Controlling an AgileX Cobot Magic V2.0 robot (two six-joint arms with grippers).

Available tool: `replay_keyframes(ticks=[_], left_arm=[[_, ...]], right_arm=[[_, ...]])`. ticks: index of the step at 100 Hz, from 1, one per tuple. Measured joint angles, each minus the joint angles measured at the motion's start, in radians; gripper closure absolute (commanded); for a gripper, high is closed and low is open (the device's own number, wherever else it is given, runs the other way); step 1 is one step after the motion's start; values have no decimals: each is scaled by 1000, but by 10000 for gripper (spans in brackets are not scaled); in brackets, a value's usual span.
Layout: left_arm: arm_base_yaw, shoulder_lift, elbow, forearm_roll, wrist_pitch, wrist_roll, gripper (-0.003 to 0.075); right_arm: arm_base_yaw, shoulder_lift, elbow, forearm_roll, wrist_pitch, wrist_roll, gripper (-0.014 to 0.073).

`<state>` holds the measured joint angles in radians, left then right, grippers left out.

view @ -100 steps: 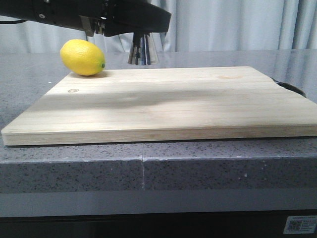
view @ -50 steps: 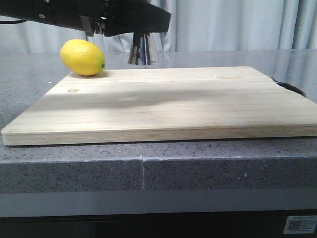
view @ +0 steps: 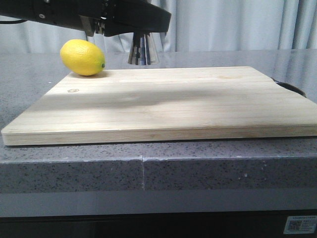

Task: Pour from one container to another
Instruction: 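Tip the beaker back upright above the jigger with the right gripper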

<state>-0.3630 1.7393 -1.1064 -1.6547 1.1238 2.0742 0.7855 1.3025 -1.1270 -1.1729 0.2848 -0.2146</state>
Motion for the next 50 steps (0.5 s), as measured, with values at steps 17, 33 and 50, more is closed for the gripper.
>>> replay_keyframes(ticks=[17, 33, 50], left_arm=[[0, 0, 0, 0, 0, 0, 739], [0, 0, 0, 0, 0, 0, 739], [0, 0, 0, 0, 0, 0, 739]], right_arm=[[0, 0, 0, 22, 9, 16, 389], [0, 0, 0, 32, 18, 45, 389], [0, 0, 0, 37, 24, 88, 389]])
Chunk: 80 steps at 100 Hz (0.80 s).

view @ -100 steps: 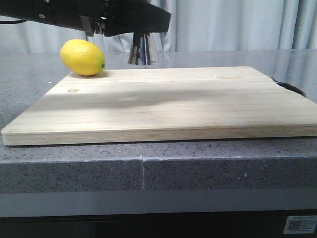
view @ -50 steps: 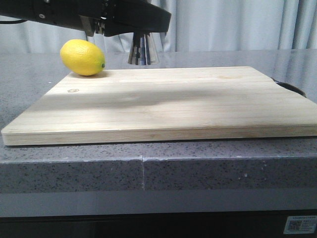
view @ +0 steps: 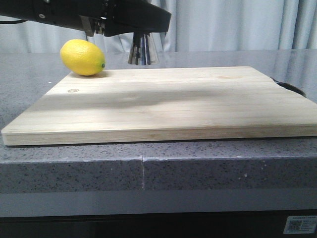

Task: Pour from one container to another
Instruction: 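Tip the beaker back upright above the jigger with the right gripper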

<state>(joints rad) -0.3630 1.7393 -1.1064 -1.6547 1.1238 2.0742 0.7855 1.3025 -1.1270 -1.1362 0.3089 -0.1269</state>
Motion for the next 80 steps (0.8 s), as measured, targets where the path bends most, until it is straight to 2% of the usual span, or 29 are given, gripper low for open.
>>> replay_keyframes(ticks=[29, 62, 80], left_arm=[[0, 0, 0, 0, 0, 0, 739], [0, 0, 0, 0, 0, 0, 739], [0, 0, 0, 0, 0, 0, 739]], right_arm=[[0, -24, 0, 6, 29, 127, 389], [0, -59, 0, 9, 58, 333, 389], [-41, -59, 0, 12, 62, 448, 389]])
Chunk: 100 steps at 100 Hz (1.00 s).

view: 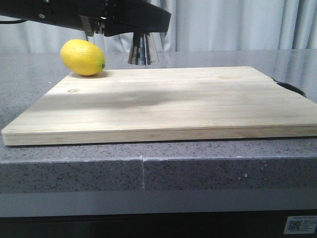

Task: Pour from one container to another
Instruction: 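Tip the beaker back upright above the jigger with the right gripper, then lower the empty beaker onto the board with the right gripper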

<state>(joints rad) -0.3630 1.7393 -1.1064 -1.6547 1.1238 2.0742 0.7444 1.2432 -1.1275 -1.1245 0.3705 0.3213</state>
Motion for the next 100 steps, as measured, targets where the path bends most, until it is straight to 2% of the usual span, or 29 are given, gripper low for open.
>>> replay_keyframes(ticks=[41, 78, 100], left_arm=[[0, 2, 0, 0, 0, 0, 739], [0, 1, 0, 0, 14, 0, 739], [0, 1, 0, 0, 16, 0, 739]], right_arm=[[-147, -9, 0, 11, -35, 220, 389], [-382, -9, 59, 163, -268, 253, 389], [-440, -9, 176, 174, -408, 255, 389]])
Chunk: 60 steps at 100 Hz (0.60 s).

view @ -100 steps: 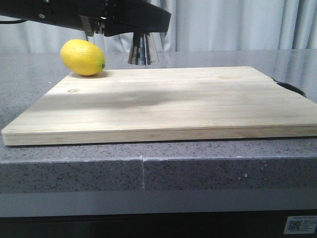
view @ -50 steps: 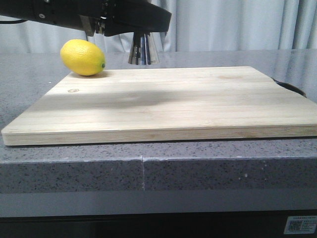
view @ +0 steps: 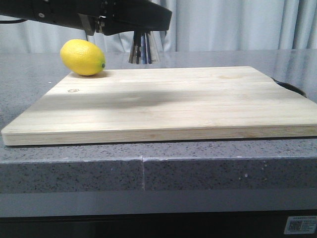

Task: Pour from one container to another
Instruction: 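Lower the empty beaker onto the board with the right gripper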

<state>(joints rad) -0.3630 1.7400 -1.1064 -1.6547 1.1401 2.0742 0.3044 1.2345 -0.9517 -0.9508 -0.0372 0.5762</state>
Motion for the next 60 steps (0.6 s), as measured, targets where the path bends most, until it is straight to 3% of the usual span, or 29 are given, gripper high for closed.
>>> replay_keyframes(ticks=[23, 60], left_arm=[[0, 0, 0, 0, 4, 0, 739], [0, 0, 0, 0, 6, 0, 739]], right_arm=[[-48, 0, 81, 0, -139, 0, 389], [-237, 54, 185, 30, -468, 0, 389]])
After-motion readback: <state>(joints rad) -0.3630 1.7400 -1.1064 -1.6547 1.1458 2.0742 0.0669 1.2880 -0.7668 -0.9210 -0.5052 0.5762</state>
